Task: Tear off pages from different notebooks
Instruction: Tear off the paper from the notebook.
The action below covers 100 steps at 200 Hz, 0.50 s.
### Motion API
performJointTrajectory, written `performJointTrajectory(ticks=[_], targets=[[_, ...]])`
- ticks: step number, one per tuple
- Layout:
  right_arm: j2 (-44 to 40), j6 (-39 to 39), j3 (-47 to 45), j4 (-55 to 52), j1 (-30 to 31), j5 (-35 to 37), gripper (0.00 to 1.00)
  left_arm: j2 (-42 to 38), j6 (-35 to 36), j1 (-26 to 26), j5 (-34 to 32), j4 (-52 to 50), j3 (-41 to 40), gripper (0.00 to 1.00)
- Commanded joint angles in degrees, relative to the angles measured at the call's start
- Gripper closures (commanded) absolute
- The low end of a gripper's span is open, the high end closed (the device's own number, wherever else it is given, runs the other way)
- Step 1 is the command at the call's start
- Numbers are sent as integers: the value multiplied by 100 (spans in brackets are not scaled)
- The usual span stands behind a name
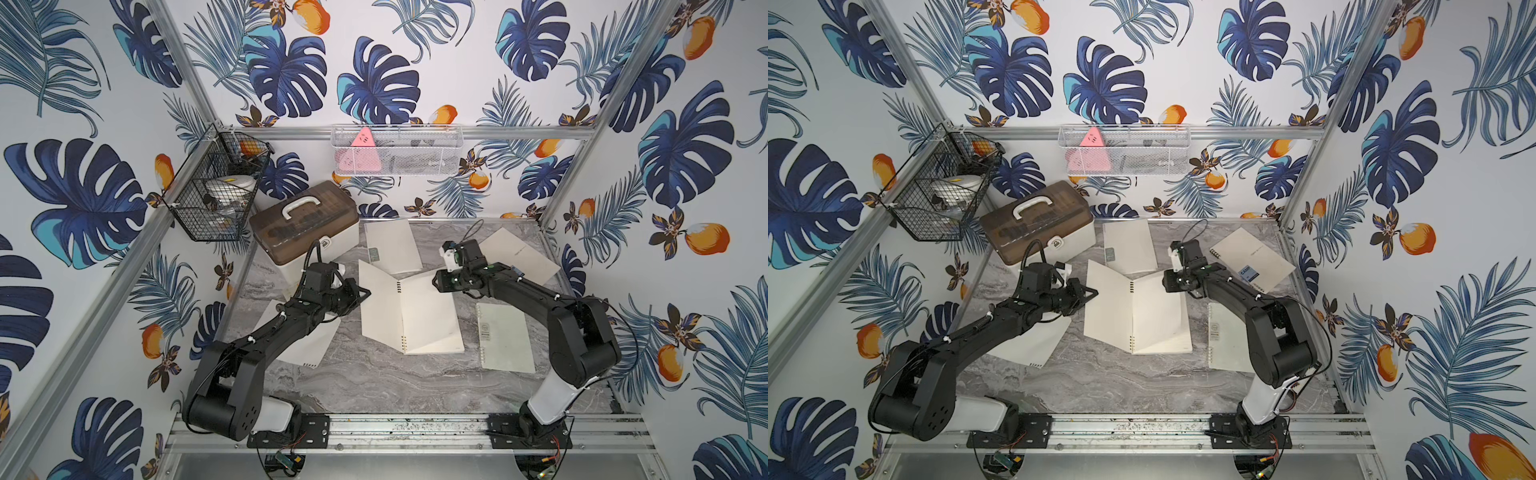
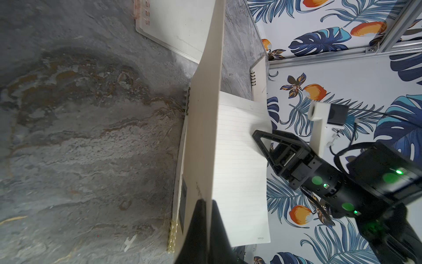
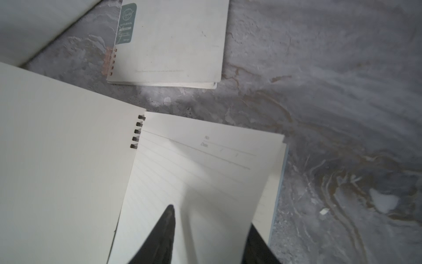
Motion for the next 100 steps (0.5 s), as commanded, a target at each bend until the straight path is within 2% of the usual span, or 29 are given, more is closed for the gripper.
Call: performJointTrajectory(ticks=[1,15,29,47,73,90,100], targets=[[19,920,-184,969,-256,-2395,55,3,18,26,60,184,-20,100],[209,1016,-67,1045,-345,-2660,54,60,-12,26,91,230,-4,100],[505,989,284,761,-452,-2617,54,102,-15,28,112,249,11,100],[919,603,780,-158,-482,-1968,58,106,-15,27,105,257,14,100],[1233,382,1153,-789,-507,-1131,60,101,37,34,80,196,22,100],[1356,277,1340,-1050,-518,-913,71,105,18,35,87,214,22,100],[1295,235,1348,-1032,-516,-872,80,110,23,35,93,207,13,100]])
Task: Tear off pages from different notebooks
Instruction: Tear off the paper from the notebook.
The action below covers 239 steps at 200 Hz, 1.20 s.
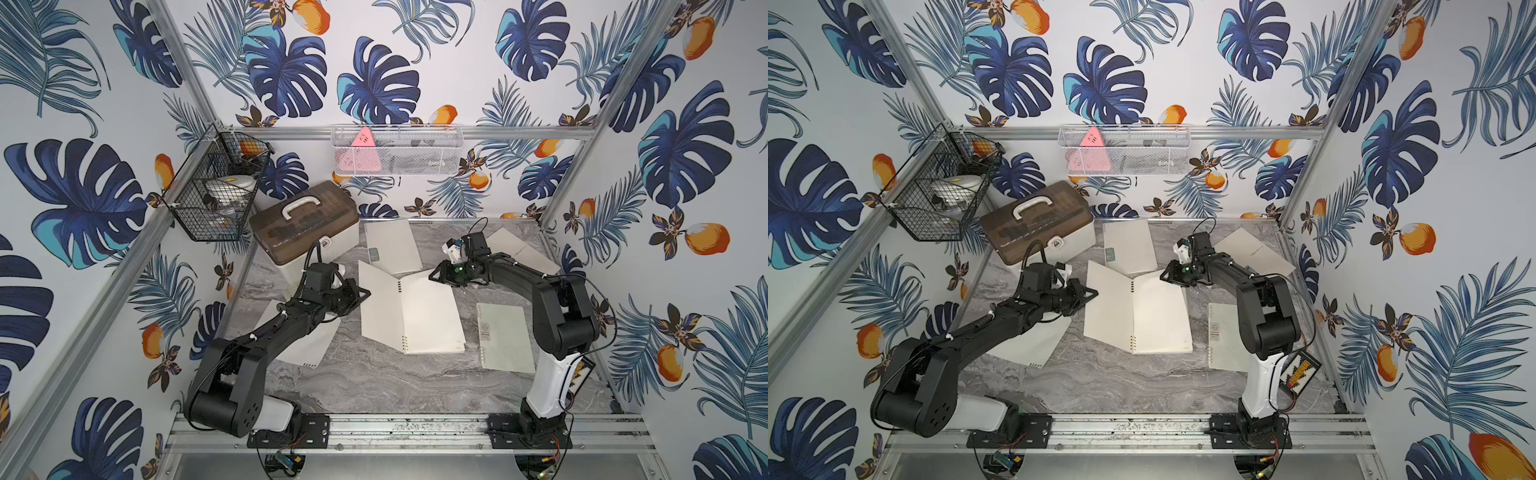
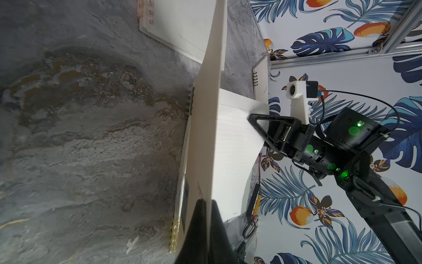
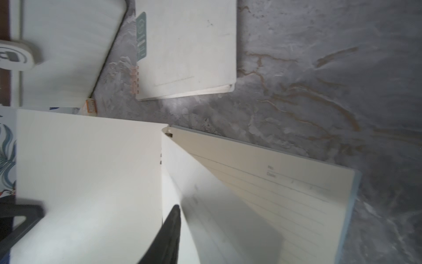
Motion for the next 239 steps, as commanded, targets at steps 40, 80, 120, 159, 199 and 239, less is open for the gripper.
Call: performJointTrajectory(ticks=[40,80,120,159,199,239], targets=[[-735,-929,64,-589,1005,2713,92,47,-5,13,67,150,22,100],[-1058,-1941,-250,-230,2507,4826,94,44,-143,21,43,194,-83,100],[-1777,-2200,-1598,1185,3375,3760,100,112,-483,48,-125,394,-249,100],[-2263,-2417,-2504,1632,4302,3442,100,-136,-820,57,-731,153,-441,100],[-2596,-2287,-2854,1535,4877,2756,100,-527,-1224,57,-1406,63,-722,100],[-3595,-2067,-2914,1041,5377,1206,100,-811,-1203,65,-1763,-181,-761,100]])
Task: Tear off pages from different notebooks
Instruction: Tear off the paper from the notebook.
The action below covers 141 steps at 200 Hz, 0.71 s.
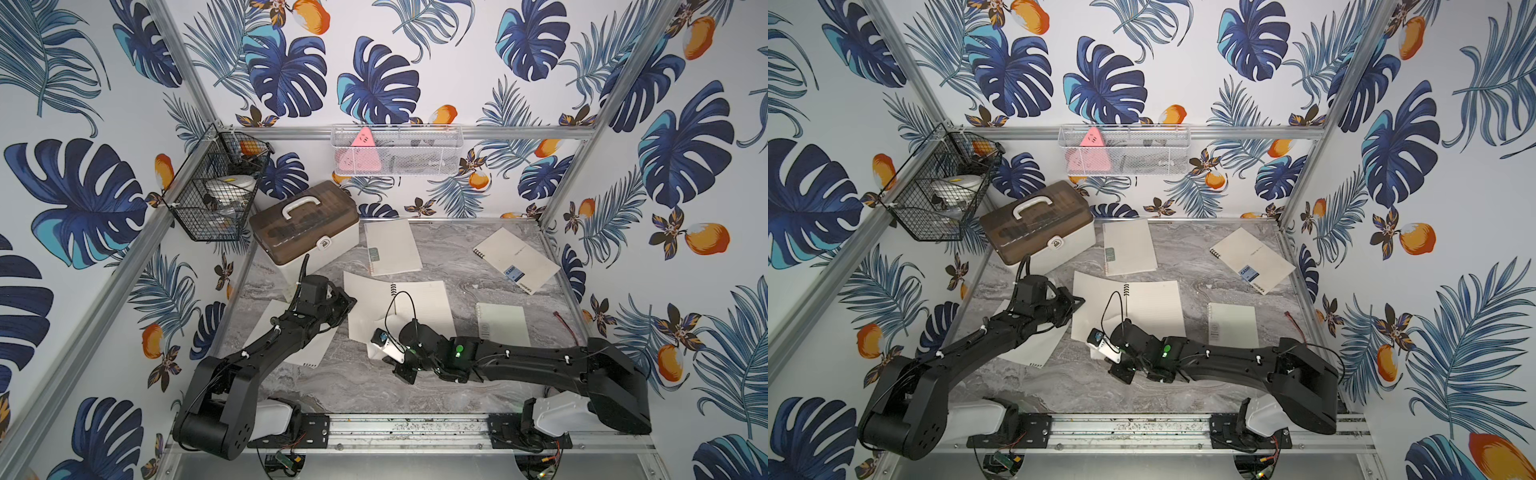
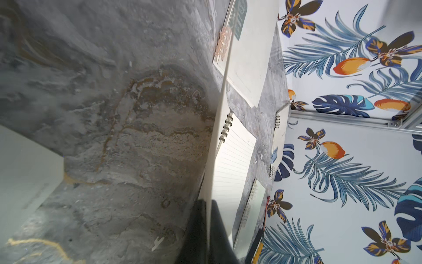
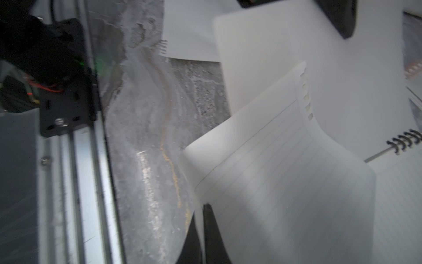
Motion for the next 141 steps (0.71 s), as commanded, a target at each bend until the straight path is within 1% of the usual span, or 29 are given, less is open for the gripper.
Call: performJointTrajectory(ticks=[1,10,28,43,61,87,95,103,121,132,141], targets=[[-511,206,-3,-325,120,-1234,100,-126,-145,22,-388,-82,-44,100],[-768,249,58,-634,133,-1500,100,-156,-132,30,-419,-125,-42,100],[-1307,349,127,-1215,143,-1581,100,-217,-75,87,-423,-180,-69,100],[-1813,452,155,-1583,141,-1214,100,-273,15,180,-406,-233,-103,100],[-2325,546,234,-1882,121,-484,100,-345,52,362,-340,-227,-202,100],[-2686,639,549,-2379,-144,-85,100,-373,180,571,-195,-266,-238,100],[-2756,641,597,-2468,-300,52,100,-371,222,637,-126,-262,-238,100],[-2805,694,558,-2448,-513,386,100,-380,264,679,-54,-241,-222,100],[-2617,916,531,-2317,-1372,820,100,-418,572,683,-28,-470,15,100],[-2349,980,557,-2212,-1912,682,100,-450,823,618,-43,-765,307,100],[-2146,1193,569,-2075,-2263,823,100,-463,981,503,-129,-1018,552,100]])
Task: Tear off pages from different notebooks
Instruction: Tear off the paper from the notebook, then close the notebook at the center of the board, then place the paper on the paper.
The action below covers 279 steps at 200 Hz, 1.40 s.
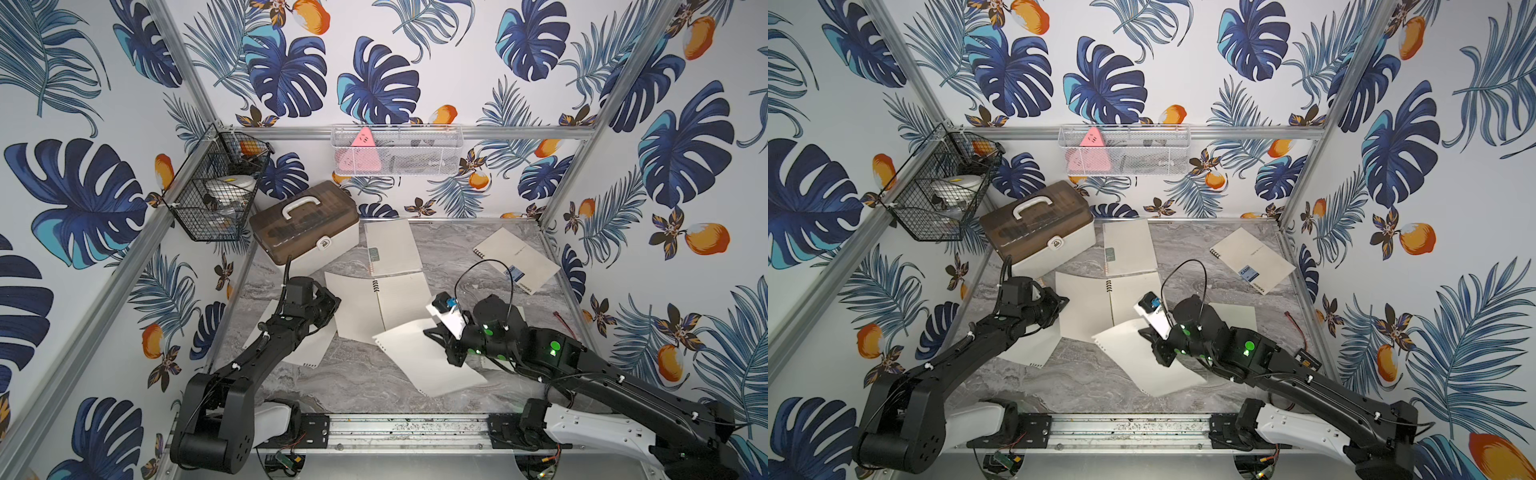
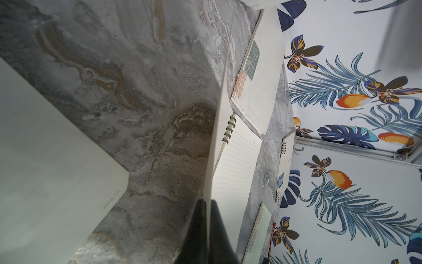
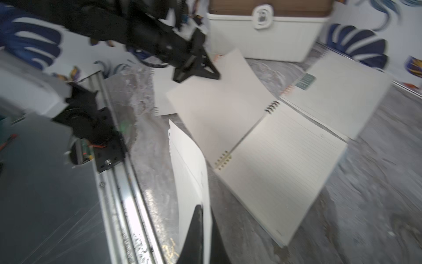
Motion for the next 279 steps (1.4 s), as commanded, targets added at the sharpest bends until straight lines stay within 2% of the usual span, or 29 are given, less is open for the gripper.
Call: performJointTrajectory(ticks=[1,8,29,44,58,68,92,111,128,139,146,159,170,184,198,213,228,262,270,279], targets=[[390,449,46,82,-723,498,100,-80,596,-160,-51,-423,496,100],[550,544,43,183,-964,523,100,-66,702,-315,-138,-540,693,99],[944,821,187,104,-1491,1218,100,223,787,-1000,-442,-647,1287,82],[1105,934,283,-71,-1935,1385,100,668,706,-1602,-594,-458,1603,69],[1091,990,313,-191,-2459,1222,100,1219,643,-2125,-577,-277,1961,65],[975,1041,276,-218,-2784,1119,100,1621,629,-2458,-578,-233,2229,57],[550,944,224,-126,-3383,413,100,2348,765,-2889,-447,-240,2765,26],[339,988,290,53,-3571,-449,100,2233,1078,-2867,-534,-515,2918,2],[378,1135,330,448,-3590,-1728,100,1549,1632,-2703,-1010,-891,2817,1],[524,1328,288,923,-3588,-2849,100,1012,2028,-2481,-961,-890,2599,1],[637,1497,235,1330,-3585,-3498,100,647,2268,-2312,-712,-754,2386,1],[910,2024,118,2349,-3571,-4731,100,75,2698,-2025,252,-245,1926,1],[1144,2694,-35,3462,-3522,-5425,100,-317,2929,-1893,858,23,1597,1],[1337,3247,-140,4512,-3380,-5743,100,-660,3139,-1890,1325,279,1261,1],[1517,3857,-205,5397,-3285,-5935,100,-909,3052,-1882,1747,1100,741,1],[1758,4768,-308,6627,-3276,-6168,100,-1060,2955,-1882,1988,1942,281,1],[1959,5430,-391,7586,-3272,-6315,100,-1101,3053,-1882,2119,2163,164,1],[2137,5864,-462,8186,-3275,-6499,100,-1059,3113,-1871,2277,2732,41,2],[2136,5823,-456,8131,-3279,-6523,100,-969,3042,-1873,2355,2962,24,8],[2115,5606,-408,7805,-3280,-6508,100,-820,2987,-1867,2494,3106,86,21]])
